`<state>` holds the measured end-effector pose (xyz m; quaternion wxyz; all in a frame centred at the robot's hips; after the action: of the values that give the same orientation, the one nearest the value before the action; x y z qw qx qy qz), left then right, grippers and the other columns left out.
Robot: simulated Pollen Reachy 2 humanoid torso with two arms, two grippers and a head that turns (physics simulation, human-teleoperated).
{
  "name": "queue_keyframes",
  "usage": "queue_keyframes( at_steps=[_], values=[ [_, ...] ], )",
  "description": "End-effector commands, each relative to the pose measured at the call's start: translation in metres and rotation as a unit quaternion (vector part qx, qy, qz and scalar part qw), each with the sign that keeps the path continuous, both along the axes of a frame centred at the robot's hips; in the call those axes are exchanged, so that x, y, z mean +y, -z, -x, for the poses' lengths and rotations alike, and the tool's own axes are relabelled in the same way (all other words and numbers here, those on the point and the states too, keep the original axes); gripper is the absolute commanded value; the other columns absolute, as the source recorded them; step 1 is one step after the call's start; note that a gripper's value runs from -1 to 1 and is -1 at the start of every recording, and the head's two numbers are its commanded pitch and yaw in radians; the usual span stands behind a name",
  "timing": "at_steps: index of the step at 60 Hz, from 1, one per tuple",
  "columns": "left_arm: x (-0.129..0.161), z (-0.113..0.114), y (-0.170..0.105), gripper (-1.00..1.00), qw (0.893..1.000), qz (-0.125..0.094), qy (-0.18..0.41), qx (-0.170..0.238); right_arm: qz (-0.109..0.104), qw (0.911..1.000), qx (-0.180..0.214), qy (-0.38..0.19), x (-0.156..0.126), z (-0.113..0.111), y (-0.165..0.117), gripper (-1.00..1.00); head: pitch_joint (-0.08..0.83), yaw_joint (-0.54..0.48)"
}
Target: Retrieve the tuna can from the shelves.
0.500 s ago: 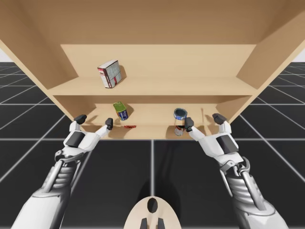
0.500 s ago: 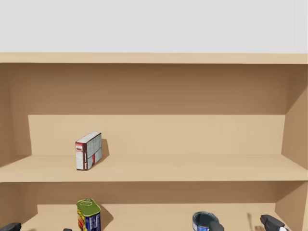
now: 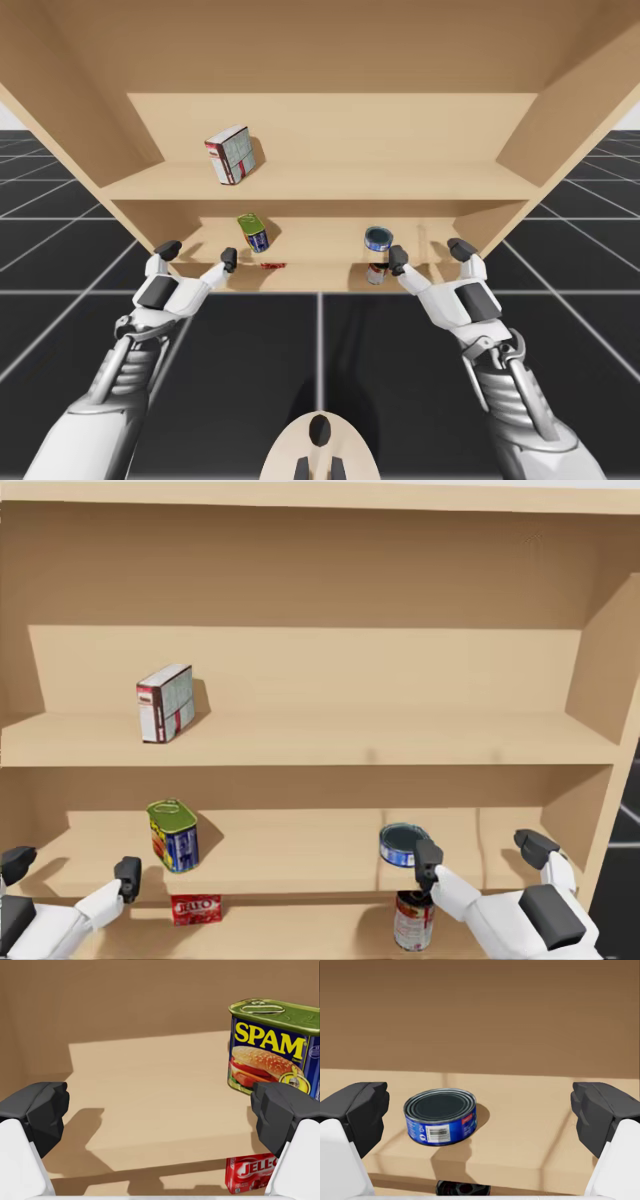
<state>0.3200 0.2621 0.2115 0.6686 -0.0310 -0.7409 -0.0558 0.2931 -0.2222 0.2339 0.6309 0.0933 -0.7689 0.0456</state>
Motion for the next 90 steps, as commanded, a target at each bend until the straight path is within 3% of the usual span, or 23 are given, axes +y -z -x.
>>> queue_keyframes(
  at_steps=[1,17,29,45,56,72,81,90],
  values=[
    [0.000,0.001,-0.001,-1.00,1.000,-0.003,0.000,-0.003,-0.005,1.0000,0.002,0.001,0.003,0.000,0.002,-1.00,0.262,-0.09],
    [0.000,0.003,-0.004,-1.00,1.000,0.001,0.007,-0.019,-0.002,1.0000,0.002,0.005,0.006,-0.002,0.003,-1.00,0.417,-0.19],
    [0.000,0.007,-0.009,-1.00,0.999,0.008,0.013,-0.036,-0.008,1.0000,0.003,-0.004,0.009,-0.002,0.003,-1.00,0.442,-0.19],
    [0.002,0.010,-0.012,-1.00,0.999,0.012,0.012,-0.051,-0.007,0.9990,0.025,-0.037,0.025,0.003,-0.024,-1.00,0.450,-0.20],
    [0.003,0.011,-0.013,-1.00,0.998,0.010,0.011,-0.056,0.006,0.9978,0.046,-0.046,0.037,-0.015,-0.029,-1.00,0.450,-0.21],
    [0.003,0.012,-0.013,-1.00,0.998,0.005,0.009,-0.058,-0.024,0.9929,0.090,-0.075,0.049,-0.060,-0.010,-1.00,0.453,-0.20],
    [0.001,0.012,-0.013,-1.00,0.998,0.001,0.008,-0.058,-0.022,0.9923,0.089,-0.084,0.056,-0.080,0.003,-1.00,0.459,-0.20],
    [0.001,0.014,-0.013,-1.00,0.998,-0.002,0.009,-0.056,-0.004,0.9919,0.110,-0.063,0.062,-0.090,0.021,-1.00,0.465,-0.19]
  ],
)
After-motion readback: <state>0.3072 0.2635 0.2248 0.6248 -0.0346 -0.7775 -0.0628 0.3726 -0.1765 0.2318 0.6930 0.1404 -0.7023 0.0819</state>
